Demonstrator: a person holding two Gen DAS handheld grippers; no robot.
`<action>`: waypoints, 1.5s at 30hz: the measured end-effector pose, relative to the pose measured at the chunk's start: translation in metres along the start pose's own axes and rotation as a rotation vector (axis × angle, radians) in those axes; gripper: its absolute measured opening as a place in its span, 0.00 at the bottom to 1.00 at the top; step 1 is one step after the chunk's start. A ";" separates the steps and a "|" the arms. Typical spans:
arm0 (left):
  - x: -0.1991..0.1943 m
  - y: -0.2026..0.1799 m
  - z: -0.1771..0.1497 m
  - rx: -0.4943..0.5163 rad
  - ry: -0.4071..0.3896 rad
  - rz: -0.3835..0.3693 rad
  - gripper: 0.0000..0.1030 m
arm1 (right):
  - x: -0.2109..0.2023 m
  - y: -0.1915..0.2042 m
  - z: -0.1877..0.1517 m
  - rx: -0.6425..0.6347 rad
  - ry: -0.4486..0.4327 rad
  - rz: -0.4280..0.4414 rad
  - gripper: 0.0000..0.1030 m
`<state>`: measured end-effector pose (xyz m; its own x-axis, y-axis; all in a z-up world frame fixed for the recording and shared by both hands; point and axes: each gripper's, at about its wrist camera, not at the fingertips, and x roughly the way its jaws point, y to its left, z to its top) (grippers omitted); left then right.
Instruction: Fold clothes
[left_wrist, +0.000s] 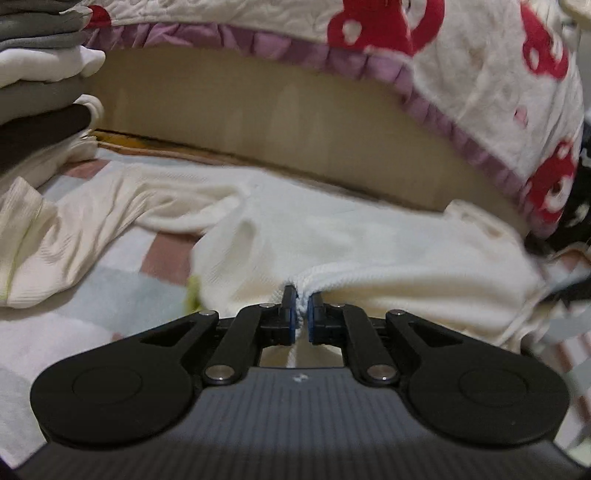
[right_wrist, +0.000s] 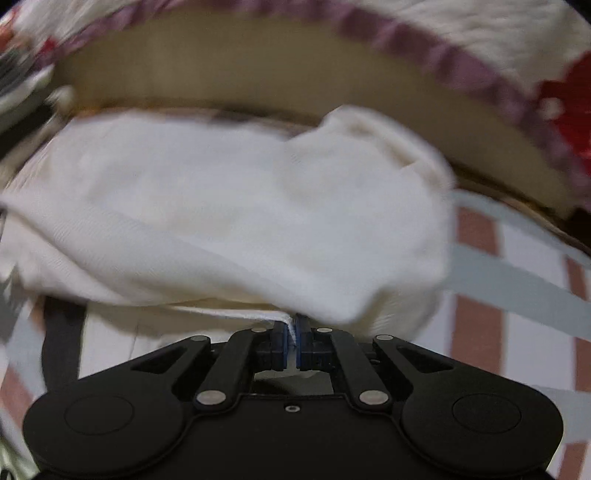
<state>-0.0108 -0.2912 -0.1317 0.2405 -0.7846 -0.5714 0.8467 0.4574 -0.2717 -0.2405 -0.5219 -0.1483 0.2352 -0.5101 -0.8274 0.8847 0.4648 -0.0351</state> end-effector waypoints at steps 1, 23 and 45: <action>0.001 -0.002 -0.002 0.010 0.008 0.000 0.06 | -0.005 -0.002 0.001 0.016 -0.021 -0.050 0.03; -0.027 -0.084 -0.072 0.623 0.237 0.014 0.54 | -0.012 -0.034 0.004 0.180 -0.158 -0.232 0.03; -0.015 0.015 0.004 0.097 0.031 0.116 0.03 | 0.028 -0.043 -0.008 0.294 -0.065 -0.173 0.04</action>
<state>-0.0001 -0.2742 -0.1238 0.3261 -0.7146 -0.6189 0.8560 0.5010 -0.1274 -0.2750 -0.5500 -0.1748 0.0882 -0.6128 -0.7853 0.9897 0.1434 -0.0008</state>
